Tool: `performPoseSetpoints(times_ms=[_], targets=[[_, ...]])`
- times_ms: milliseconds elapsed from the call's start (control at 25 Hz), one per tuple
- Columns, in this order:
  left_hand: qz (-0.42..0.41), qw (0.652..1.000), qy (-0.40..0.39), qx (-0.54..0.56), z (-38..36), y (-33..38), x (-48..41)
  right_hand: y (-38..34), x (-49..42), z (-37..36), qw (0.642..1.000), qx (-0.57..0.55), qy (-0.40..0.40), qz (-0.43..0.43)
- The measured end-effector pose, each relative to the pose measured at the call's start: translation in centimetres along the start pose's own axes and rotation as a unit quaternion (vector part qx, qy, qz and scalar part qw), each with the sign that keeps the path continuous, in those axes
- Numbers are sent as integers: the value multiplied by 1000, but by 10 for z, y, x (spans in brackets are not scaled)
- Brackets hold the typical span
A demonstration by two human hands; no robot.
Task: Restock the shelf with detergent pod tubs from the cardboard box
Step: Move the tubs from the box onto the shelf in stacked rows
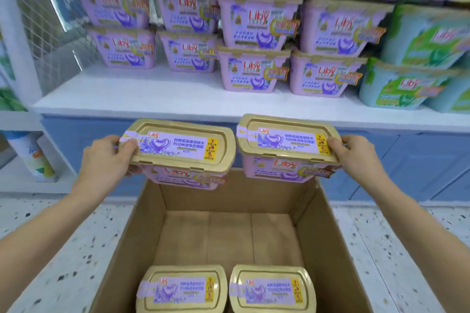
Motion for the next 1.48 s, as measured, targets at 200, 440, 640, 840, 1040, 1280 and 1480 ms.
performPoseSetpoints(times_ms=[200, 440, 640, 840, 1040, 1280, 1480], targets=[[-29, 998, 44, 45, 37, 56, -63, -66, -59, 42, 999, -18, 26, 12], [-10, 997, 61, 35, 36, 83, -108, -100, -117, 28, 997, -70, -9, -20], [31, 996, 47, 65, 19, 76, -140, -87, -135, 8, 991, -106, -31, -74], [69, 994, 10, 87, 3, 73, -160, -79, -143, 7, 986, -150, -6, -71], [56, 991, 21, 118, -4, 74, -160, -69, -124, -2, 967, -253, -6, -40], [-52, 989, 105, 94, 1, 62, -95, -35, -70, -11, 964, -264, 15, 23], [-166, 985, -36, 11, -43, 20, 19, 20, 24, -60, 986, -126, -77, 75]])
Point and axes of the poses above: each hand's wrist, its own x-axis away from the middle knuckle, its own z-axis out of the back of the hand, y = z × x, the point moved 9 cm from there along -x, towards the middle knuckle, and after that the axes turned 3 degrees about -z, right-handed, at the moved point
